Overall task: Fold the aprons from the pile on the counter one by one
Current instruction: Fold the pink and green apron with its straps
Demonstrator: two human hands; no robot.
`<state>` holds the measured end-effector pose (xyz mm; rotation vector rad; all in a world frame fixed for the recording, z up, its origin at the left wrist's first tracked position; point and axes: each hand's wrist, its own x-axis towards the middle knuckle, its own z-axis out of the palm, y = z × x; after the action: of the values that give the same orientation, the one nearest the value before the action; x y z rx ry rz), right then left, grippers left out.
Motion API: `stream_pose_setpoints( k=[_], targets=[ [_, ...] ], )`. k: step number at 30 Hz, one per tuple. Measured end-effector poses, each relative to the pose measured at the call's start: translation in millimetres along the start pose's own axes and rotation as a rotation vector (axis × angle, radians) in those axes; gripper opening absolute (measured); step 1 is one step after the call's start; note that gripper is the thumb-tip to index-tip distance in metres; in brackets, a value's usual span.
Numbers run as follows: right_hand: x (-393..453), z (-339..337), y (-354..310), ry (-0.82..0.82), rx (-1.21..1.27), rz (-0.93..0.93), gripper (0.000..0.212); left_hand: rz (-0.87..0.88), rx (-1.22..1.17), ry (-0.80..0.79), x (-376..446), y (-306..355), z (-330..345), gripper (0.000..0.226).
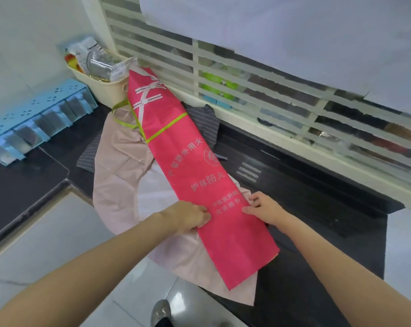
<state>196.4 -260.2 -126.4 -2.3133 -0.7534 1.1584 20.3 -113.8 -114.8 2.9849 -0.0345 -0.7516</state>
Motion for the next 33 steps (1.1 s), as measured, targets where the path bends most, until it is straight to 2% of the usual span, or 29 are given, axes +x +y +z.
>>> stream_pose_setpoints(
  k=[2, 4, 9, 11, 14, 15, 17, 18, 20, 22, 23, 24, 26, 28, 30, 32, 33],
  targets=[
    [-5.9, -0.2, 10.7, 0.005, -0.016, 0.016, 0.042, -0.046, -0.014, -0.024, 0.3, 15.5, 2.3, 0.017],
    [-10.9, 2.2, 19.2, -0.034, 0.012, 0.044, 0.037, -0.073, -0.024, -0.043, -0.3, 29.5, 9.1, 0.019],
    [-16.8, 0.6, 33.1, -0.125, 0.286, 0.125, 0.027, -0.182, 0.003, 0.018, 0.6, 53.5, 22.5, 0.026],
    [-18.0, 2.2, 36.8, -0.154, 0.346, 0.154, 0.026, -0.237, -0.030, 0.120, -0.2, 58.9, 30.1, 0.023],
    [-18.2, 5.0, 44.3, -0.139, 0.312, 0.091, 0.023, -0.169, 0.029, 0.350, -2.3, 59.3, 52.8, 0.011],
    [-19.2, 4.4, 46.4, -0.097, 0.198, 0.021, 0.025, -0.157, 0.061, 0.385, -3.0, 58.3, 62.0, 0.011],
    [-22.7, 0.7, 50.7, 0.049, -0.223, -0.173, 0.036, -0.172, 0.054, 0.367, -3.4, 62.4, 67.6, 0.011],
    [-25.6, -2.2, 52.7, 0.133, -0.457, -0.320, 0.045, -0.170, 0.013, 0.344, -2.7, 64.2, 65.4, 0.014],
    [-26.0, -7.6, 62.5, 0.253, -0.851, -0.730, 0.076, -0.216, -0.025, 0.224, 3.1, 69.8, 56.9, 0.024],
    [-22.1, -12.2, 75.0, 0.305, -1.073, -0.977, 0.104, -0.258, -0.010, 0.123, 7.4, 72.1, 49.4, 0.031],
    [-20.8, -14.2, 79.8, 0.293, -1.120, -1.021, 0.107, -0.255, -0.013, 0.112, 8.0, 74.5, 46.4, 0.032],
    [-20.4, -15.7, 83.1, 0.272, -1.144, -1.051, 0.105, -0.270, -0.037, 0.096, 7.3, 76.9, 45.7, 0.032],
    [-19.4, -16.6, 87.9, 0.200, -1.144, -1.120, 0.092, -0.244, -0.066, 0.250, 3.2, 77.4, 47.0, 0.025],
    [-16.6, -16.3, 93.6, 0.167, -1.141, -1.180, 0.071, -0.232, -0.119, 0.380, -3.1, 79.6, 54.3, 0.016],
    [-15.1, -14.0, 97.0, 0.116, -1.077, -1.140, 0.052, -0.308, -0.407, 0.416, -8.1, 81.3, 55.3, 0.010],
    [-19.1, -10.3, 85.6, 0.027, -0.775, -0.974, 0.028, -0.413, -0.833, 0.293, -14.2, 80.4, 52.9, 0.012],
    [-20.2, -8.9, 74.3, -0.025, -0.590, -0.816, 0.018, -0.426, -1.017, 0.272, -16.6, 78.3, 53.0, 0.021]
  ],
)
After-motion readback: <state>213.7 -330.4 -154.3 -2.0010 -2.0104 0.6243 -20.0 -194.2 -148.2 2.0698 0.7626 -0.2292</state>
